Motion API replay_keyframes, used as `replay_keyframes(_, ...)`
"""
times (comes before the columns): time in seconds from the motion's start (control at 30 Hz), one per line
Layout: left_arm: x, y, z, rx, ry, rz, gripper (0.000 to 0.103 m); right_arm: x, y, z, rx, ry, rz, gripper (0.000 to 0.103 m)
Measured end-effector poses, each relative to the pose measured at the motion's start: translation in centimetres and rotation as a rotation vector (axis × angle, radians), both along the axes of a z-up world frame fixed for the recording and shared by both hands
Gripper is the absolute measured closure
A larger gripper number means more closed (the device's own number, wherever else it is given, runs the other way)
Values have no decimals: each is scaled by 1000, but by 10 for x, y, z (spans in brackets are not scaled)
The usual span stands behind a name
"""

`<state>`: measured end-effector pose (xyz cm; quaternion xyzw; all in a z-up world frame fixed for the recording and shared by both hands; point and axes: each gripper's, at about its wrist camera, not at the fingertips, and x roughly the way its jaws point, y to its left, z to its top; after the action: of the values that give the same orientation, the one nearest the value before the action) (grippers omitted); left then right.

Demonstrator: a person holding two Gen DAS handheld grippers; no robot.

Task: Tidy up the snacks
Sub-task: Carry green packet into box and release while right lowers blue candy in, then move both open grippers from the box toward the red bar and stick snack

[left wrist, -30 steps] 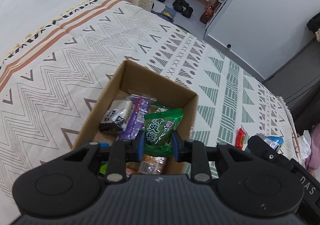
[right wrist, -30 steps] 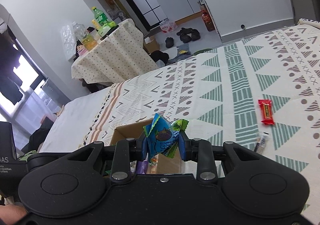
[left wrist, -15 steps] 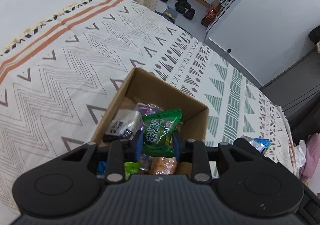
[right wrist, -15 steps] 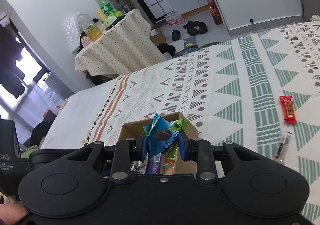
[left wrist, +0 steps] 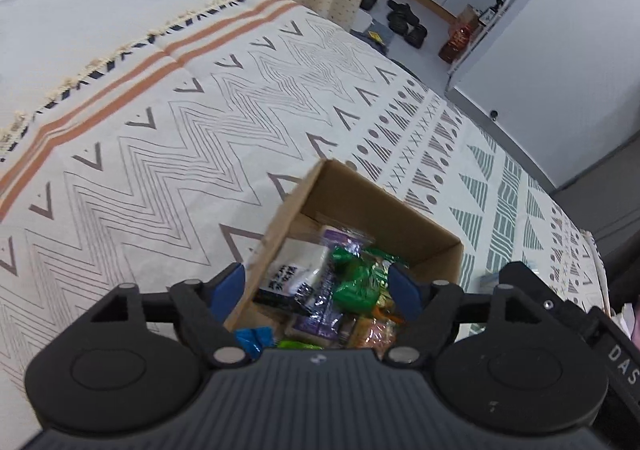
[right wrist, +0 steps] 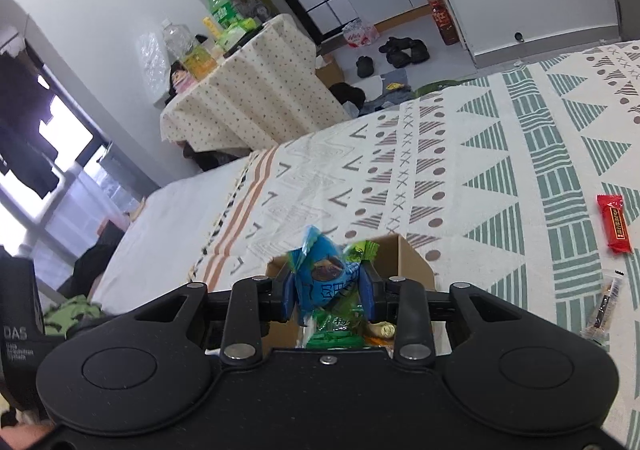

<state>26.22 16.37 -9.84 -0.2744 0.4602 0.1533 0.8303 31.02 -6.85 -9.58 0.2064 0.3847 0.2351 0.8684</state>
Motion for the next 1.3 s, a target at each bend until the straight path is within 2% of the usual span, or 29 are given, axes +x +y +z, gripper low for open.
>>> replay_keyframes(0.07,-2,-1,2,4,-1,0,24,-1,-3,-1,0,4,-2,53)
replay_keyframes(0.23,-2,-16,4,41,21,-16,14,-8,-21,-7,2,31,-28,51)
replay_keyframes(0.5,-5,-39,6,31,30,-47,4,-23,-54,-7,2,13,-109,20)
replay_keyframes(0.57,-5,-49,8,52,30,-72,1,-26,-62,-8,-8,13,-121,18)
replay_keyframes(0.7,-4,-70,10,72,28,-110,0,-30,-76,-8,-34,3,-152,11)
replay_keyframes(0.97,-1,-102,9,97,49,-152,0,-38,-105,-8,-54,-20,-185,6)
replay_keyframes(1.07,-1,-110,9,106,52,-138,0,-41,-117,-7,-62,-36,-199,0)
replay_keyframes(1.3,1,-135,11,112,28,-163,0,-45,-143,-7,-51,-45,-218,0)
